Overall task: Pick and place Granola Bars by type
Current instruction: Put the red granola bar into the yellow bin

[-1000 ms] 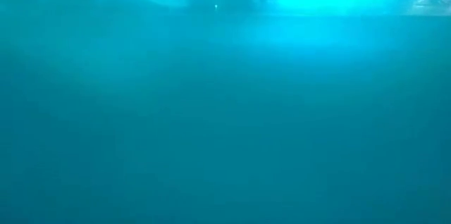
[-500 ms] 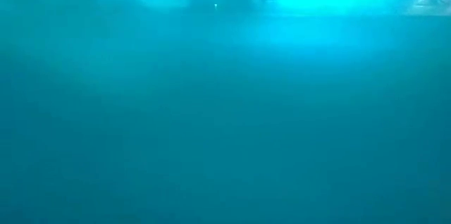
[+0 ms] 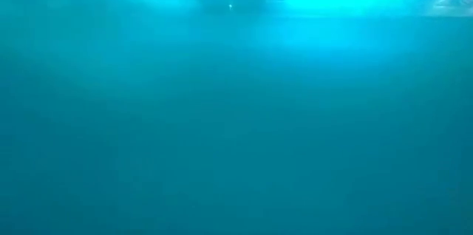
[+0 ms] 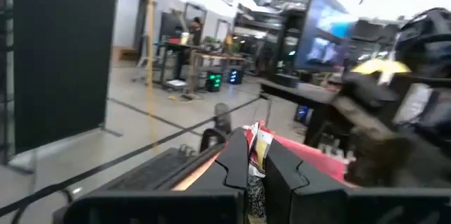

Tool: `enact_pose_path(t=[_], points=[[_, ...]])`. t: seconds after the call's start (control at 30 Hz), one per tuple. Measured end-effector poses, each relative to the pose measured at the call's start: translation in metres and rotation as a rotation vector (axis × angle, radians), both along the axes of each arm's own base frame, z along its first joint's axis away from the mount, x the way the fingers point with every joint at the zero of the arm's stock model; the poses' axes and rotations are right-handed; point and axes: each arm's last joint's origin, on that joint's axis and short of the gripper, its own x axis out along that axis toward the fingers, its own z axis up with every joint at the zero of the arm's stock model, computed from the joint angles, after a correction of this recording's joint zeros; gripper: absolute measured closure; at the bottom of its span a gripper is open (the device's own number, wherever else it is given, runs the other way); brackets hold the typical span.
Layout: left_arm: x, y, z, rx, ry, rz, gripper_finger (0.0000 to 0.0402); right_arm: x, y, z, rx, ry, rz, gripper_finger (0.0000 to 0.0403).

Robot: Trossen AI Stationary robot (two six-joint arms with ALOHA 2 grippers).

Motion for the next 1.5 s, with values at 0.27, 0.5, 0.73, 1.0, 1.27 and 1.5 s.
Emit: enact_pose_path(t=[0.27, 0.5, 0.73, 1.0, 1.27, 1.5], points=[[-0.012, 0.005, -0.018, -0.122, 0.227, 0.020, 0.0385, -0.016, 0.004, 0.017, 0.041, 0.043, -0.016, 0.0347], [-0.030, -0.003, -0.033, -0.229, 0.486, 0.199, 0.0386, -0.023, -0.015, 0.012, 0.059, 0.103, -0.070, 0.0352], [-0.035, -0.009, -0.041, -0.309, 0.571, 0.163, 0.0304, -0.031, -0.047, 0.009, 0.115, 0.116, -0.175, 0.0340], [-0.027, -0.016, -0.033, -0.254, 0.474, -0.125, 0.0176, -0.048, -0.087, 0.001, 0.251, 0.205, -0.196, 0.0260], [-0.021, -0.017, -0.011, -0.132, 0.277, -0.292, 0.0095, -0.063, -0.136, -0.014, 0.496, 0.166, -0.265, 0.0183], [-0.020, -0.016, -0.009, -0.117, 0.258, -0.252, 0.0065, -0.055, -0.151, -0.041, 0.560, 0.346, -0.337, 0.0191]])
